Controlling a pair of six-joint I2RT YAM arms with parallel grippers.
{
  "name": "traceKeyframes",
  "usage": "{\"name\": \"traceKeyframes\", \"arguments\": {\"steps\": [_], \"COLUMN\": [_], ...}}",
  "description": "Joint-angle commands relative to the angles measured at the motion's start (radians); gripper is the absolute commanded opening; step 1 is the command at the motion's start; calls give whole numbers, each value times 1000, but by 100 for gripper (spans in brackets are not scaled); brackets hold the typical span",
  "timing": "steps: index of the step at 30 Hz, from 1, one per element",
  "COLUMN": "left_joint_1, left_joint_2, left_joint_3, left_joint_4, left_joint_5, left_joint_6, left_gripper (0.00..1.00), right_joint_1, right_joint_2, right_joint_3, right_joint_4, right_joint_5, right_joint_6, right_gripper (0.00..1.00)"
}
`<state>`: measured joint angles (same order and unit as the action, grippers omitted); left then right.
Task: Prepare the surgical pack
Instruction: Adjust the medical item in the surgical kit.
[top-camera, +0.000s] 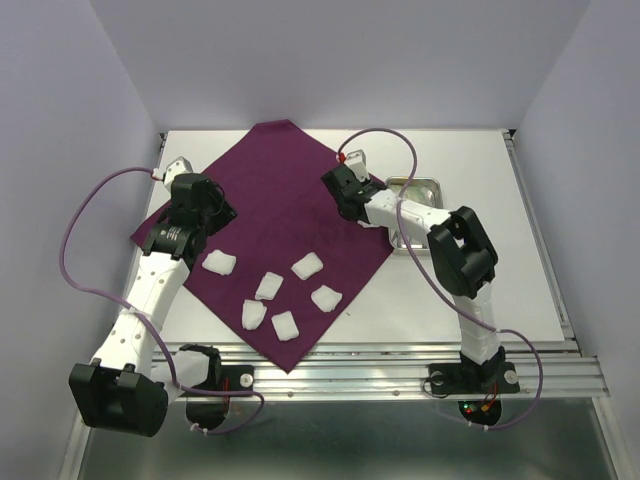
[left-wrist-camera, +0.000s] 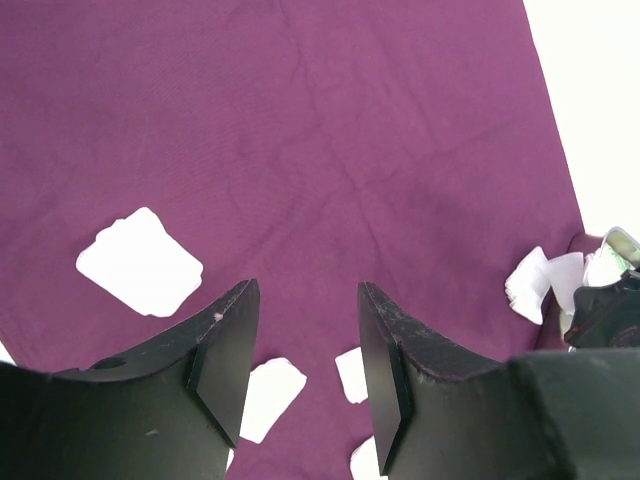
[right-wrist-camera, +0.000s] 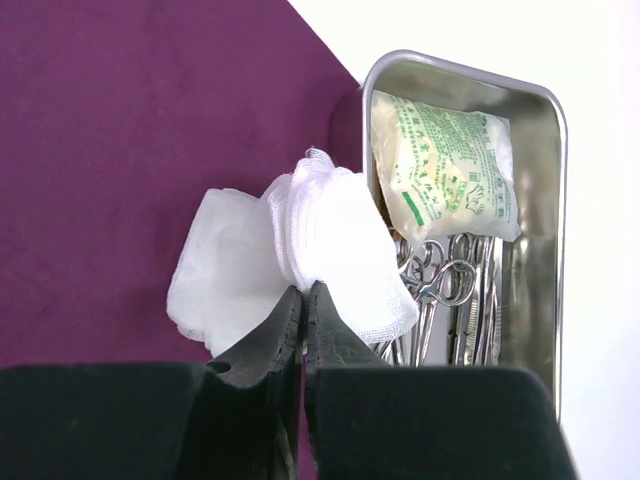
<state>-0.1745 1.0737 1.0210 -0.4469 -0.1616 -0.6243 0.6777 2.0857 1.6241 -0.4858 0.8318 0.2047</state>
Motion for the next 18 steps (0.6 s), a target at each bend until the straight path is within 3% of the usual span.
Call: {"name": "traceKeyframes", "arguments": {"steps": [1, 18], "left_joint_1": [7, 18], "left_joint_2": [-18, -20], "left_joint_3": [5, 2], "left_joint_4": [13, 16], "left_joint_5": [-1, 10], "left_joint_6": [23, 31], "left_gripper": [55, 55], "right_joint_1": [-3, -21], "right_joint_2": [1, -21], "right_joint_3": [13, -18], "right_joint_4": [62, 168], "right_joint_5": [92, 179], "right_joint_6": [-21, -79], "right_gripper": [1, 1]}}
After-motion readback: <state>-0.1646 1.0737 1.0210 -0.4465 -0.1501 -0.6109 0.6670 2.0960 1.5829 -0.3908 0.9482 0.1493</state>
